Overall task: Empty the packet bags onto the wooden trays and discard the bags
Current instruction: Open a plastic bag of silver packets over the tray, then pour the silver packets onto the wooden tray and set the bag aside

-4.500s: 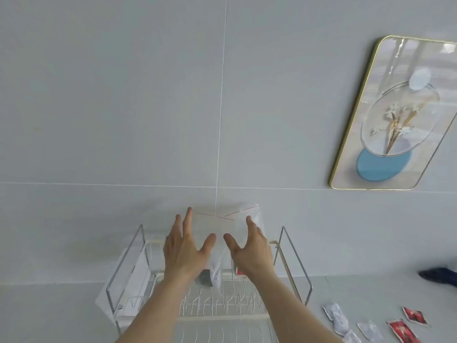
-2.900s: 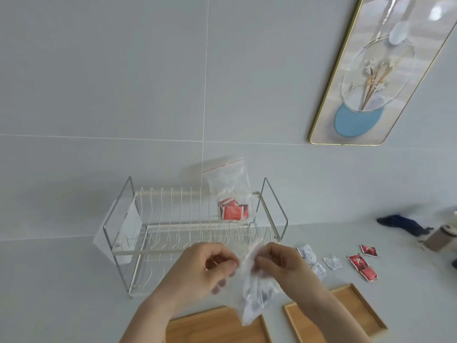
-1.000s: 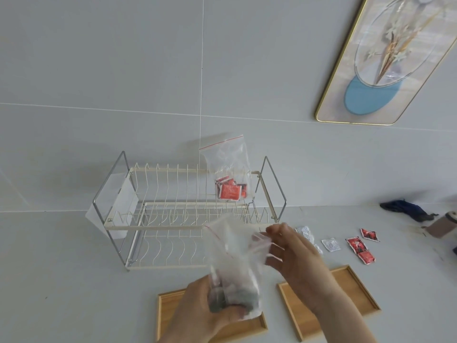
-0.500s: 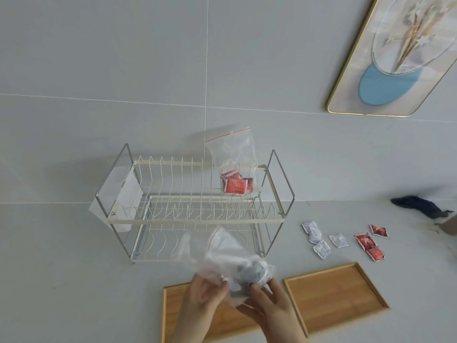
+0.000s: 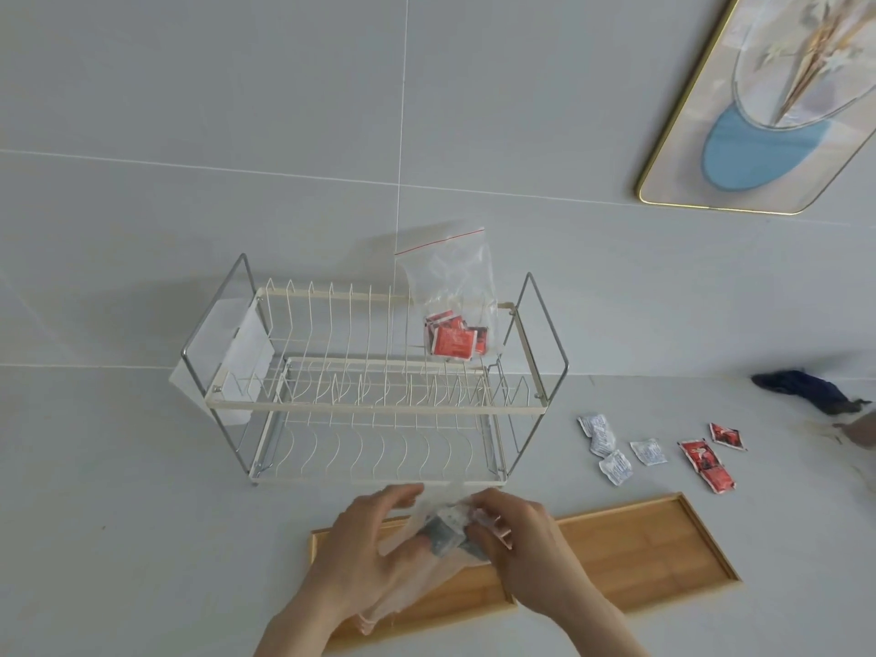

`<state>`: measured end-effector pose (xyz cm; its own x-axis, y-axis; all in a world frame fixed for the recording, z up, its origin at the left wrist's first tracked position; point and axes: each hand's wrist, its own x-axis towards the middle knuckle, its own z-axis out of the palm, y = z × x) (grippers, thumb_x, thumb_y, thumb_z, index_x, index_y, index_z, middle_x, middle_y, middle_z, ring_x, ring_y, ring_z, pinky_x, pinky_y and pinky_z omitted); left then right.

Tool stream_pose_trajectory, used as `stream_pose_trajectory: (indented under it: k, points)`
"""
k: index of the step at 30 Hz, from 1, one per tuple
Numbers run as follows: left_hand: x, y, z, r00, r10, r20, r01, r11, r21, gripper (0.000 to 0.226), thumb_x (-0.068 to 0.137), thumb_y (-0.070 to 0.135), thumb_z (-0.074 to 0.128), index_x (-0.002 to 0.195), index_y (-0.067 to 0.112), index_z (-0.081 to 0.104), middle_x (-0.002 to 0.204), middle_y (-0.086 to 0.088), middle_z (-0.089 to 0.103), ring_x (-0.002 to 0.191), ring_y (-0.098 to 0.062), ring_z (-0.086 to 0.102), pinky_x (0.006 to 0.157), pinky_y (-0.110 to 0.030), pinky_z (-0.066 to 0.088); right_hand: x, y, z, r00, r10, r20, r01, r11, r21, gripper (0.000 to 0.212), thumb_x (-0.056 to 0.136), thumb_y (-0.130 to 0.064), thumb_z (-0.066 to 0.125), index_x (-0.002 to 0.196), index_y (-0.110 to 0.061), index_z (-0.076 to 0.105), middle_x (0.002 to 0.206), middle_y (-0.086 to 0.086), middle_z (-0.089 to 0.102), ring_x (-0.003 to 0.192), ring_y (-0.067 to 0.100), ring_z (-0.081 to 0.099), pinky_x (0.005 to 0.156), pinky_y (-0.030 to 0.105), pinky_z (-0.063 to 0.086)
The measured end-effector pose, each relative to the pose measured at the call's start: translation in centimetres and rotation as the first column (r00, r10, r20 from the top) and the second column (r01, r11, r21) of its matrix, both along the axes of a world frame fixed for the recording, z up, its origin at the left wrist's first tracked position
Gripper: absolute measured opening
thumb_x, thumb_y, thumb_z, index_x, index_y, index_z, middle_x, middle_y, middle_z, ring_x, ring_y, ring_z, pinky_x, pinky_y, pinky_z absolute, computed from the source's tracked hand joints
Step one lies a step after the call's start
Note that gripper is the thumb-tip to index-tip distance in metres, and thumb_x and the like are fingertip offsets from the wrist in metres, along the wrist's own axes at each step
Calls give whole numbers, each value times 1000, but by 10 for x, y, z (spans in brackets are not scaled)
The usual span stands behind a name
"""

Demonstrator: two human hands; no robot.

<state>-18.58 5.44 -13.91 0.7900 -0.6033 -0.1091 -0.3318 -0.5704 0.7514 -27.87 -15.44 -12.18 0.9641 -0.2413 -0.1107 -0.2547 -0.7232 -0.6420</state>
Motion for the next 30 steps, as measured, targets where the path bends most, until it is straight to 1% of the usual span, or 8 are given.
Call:
stream_pose_trajectory:
  k: [2, 4, 6, 14, 18, 22, 27, 30]
  points:
    - [-3, -3, -6, 999, 27, -30, -28, 999, -36, 34, 85, 53, 66, 117, 43, 62, 112, 29, 69, 108, 10, 61, 96, -23, 50, 1, 3, 1, 998, -12, 65, 13, 1000, -16, 12, 88, -42, 58, 95, -49, 64, 91, -20, 72, 84, 3, 69, 74, 34, 59]
    - [-4, -3, -11, 993, 109, -40, -113, 989, -98, 9, 91, 33, 68, 99, 37, 68, 97, 28, 74, 98, 12, 66, 84, -11, 49, 0, 5, 1, 993, -29, 111, 32, 999, -19, 11, 89, -37, 62, 95, -45, 66, 89, -20, 73, 82, 3, 69, 73, 34, 59]
    - [-5, -3, -13, 983, 157, -94, -169, 976, -140, 10, 92, 19, 69, 89, 28, 69, 90, 30, 74, 92, 13, 68, 77, -4, 46, 0, 8, 1, 991, -42, 130, 43, 999, -4, 8, 89, -33, 65, 94, -40, 66, 85, -18, 73, 81, 4, 68, 73, 34, 58]
    - [-2, -4, -21, 980, 157, -125, -175, 974, -146, 12, 94, 23, 66, 97, 34, 65, 98, 30, 72, 100, 10, 67, 80, -6, 47, -1, 9, 10, 983, -94, 155, 97, 995, -11, 4, 92, -34, 63, 92, -34, 67, 87, -20, 73, 84, 1, 67, 73, 30, 58]
    - [-5, -3, -28, 991, 112, -68, -109, 993, 52, 29, 91, 37, 64, 119, 39, 56, 110, 24, 64, 106, -1, 61, 83, -20, 46, -1, 8, 21, 977, -94, 192, 101, 995, -26, 6, 93, -28, 64, 92, -30, 70, 87, -19, 73, 82, 3, 66, 71, 30, 57]
    - [-8, -7, -31, 990, 141, -22, -140, 988, 63, 9, 96, 33, 59, 105, 34, 61, 104, 21, 68, 102, 1, 63, 84, -22, 52, -5, 2, 33, 969, -55, 239, 89, 987, -134, 6, 93, -29, 64, 91, -33, 68, 87, -23, 70, 78, -3, 65, 65, 28, 56]
    - [-10, -13, -28, 986, 160, -56, -160, 987, -10, 5, 96, 33, 61, 98, 37, 62, 100, 24, 71, 102, 8, 65, 75, -6, 44, -11, -10, 51, 944, -65, 324, 151, 957, -247, 8, 92, -26, 66, 90, -34, 66, 88, -24, 67, 77, -5, 67, 58, 27, 55]
    - [-9, -14, -28, 979, 171, -113, -180, 981, -67, 10, 94, 30, 63, 102, 37, 63, 101, 24, 71, 103, 7, 66, 88, -19, 53, -13, -16, 58, 932, -71, 356, 171, 951, -258, 9, 92, -25, 66, 91, -33, 66, 88, -23, 68, 78, -3, 68, 58, 30, 56]
